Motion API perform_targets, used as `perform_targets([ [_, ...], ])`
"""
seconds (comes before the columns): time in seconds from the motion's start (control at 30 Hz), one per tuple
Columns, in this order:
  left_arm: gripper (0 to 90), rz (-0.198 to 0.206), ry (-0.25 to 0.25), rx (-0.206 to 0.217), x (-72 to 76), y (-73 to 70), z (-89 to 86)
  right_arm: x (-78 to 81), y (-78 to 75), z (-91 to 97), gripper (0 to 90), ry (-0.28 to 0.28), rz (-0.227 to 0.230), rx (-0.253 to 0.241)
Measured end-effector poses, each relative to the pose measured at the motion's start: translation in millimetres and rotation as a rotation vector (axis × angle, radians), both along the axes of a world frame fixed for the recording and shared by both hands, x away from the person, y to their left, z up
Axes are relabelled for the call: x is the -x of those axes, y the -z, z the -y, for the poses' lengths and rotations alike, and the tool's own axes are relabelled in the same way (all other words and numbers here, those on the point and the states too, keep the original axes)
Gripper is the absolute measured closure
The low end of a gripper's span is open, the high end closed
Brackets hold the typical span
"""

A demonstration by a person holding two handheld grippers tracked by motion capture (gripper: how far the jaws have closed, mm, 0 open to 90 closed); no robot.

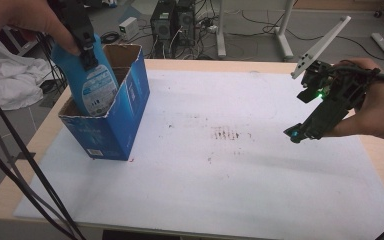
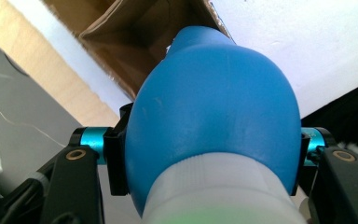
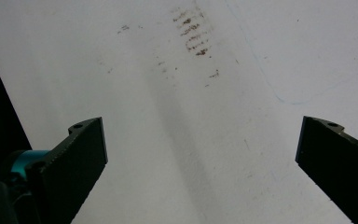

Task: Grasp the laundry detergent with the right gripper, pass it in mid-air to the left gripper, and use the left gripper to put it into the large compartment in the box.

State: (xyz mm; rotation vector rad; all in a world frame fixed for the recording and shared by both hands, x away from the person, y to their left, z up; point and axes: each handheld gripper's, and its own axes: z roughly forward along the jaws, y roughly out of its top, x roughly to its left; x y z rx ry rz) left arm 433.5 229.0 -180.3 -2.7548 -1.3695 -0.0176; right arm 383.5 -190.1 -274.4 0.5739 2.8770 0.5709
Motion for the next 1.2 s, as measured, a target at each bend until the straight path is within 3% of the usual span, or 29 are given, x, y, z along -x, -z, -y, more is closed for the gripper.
perform_targets([
  [0.3, 38.0, -0.017, 0.167, -0.015, -4.5, 38.0, -0.9, 0.5, 1.9, -3.5, 1.3, 0.004, -0.001, 0.01],
  [0.43, 38.0, -0.014, 0.207, -0.007, -5.7, 56.1, -2.8, 0.1, 3.8, -4.9, 1.3, 0.003, -0.004, 0.019],
  [0.67, 38.0, -0.025, 0.254, -0.003, -9.5, 80.0, -4.9, 0.9, 4.0, -7.7, 1.3, 0.007, -0.006, 0.025],
  [0.93, 37.8, -0.022, 0.274, 0.01, -11.3, 98.9, -7.3, 1.0, 5.6, -10.6, 1.3, 0.005, -0.009, 0.036],
  [1.2, 37.8, -0.029, 0.28, 0.015, -12.6, 108.1, -9.3, 1.5, 8.6, -12.8, 1.3, -0.006, -0.017, 0.038],
])
